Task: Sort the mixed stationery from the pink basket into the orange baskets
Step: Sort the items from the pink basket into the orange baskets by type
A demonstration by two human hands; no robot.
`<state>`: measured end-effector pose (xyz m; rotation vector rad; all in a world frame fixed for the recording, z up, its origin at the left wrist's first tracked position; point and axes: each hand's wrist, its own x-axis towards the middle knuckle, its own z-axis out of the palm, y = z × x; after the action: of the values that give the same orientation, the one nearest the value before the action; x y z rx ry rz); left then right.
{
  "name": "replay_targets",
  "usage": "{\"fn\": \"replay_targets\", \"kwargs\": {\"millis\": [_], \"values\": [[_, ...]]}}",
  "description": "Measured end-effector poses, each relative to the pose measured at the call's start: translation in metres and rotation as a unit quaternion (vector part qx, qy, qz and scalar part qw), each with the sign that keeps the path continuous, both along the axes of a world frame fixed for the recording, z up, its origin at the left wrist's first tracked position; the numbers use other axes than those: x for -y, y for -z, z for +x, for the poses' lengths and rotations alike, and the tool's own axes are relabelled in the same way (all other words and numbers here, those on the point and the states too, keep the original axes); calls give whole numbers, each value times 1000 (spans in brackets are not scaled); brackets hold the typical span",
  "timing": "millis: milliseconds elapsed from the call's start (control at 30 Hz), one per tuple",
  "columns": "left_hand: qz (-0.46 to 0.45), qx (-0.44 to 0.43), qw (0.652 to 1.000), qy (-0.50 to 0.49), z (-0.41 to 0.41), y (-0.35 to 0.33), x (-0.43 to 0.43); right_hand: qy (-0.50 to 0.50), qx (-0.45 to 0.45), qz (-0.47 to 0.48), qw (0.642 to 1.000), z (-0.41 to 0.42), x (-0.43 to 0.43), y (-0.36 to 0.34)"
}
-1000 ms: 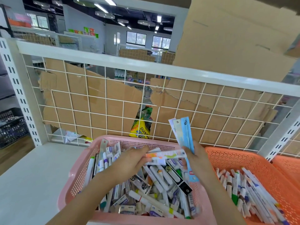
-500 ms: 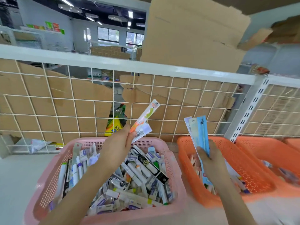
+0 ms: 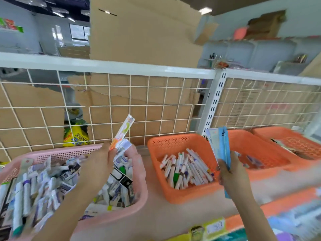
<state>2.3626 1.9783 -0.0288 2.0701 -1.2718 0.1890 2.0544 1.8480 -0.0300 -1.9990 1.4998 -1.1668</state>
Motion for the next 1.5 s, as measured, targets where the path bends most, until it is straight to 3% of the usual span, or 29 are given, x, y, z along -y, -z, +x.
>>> {"fn": "replay_targets", "kwargs": {"millis": [333, 567, 833, 1167, 1500], "values": [[-7, -3, 1000, -8, -93, -2, 30, 25, 7, 30, 999, -116, 15, -1], [19, 46, 999, 2, -178, 2, 62, 48, -18, 41, 998, -203, 27, 7], [10, -10, 998, 66, -246, 6, 106, 124, -51, 37, 990, -282, 37, 17], [4, -75, 987, 139, -275, 2, 184, 204, -49, 38, 977, -315, 70, 14], [26, -60, 973, 220, -297, -12, 250, 231, -37, 35, 972, -326, 127, 10]]}}
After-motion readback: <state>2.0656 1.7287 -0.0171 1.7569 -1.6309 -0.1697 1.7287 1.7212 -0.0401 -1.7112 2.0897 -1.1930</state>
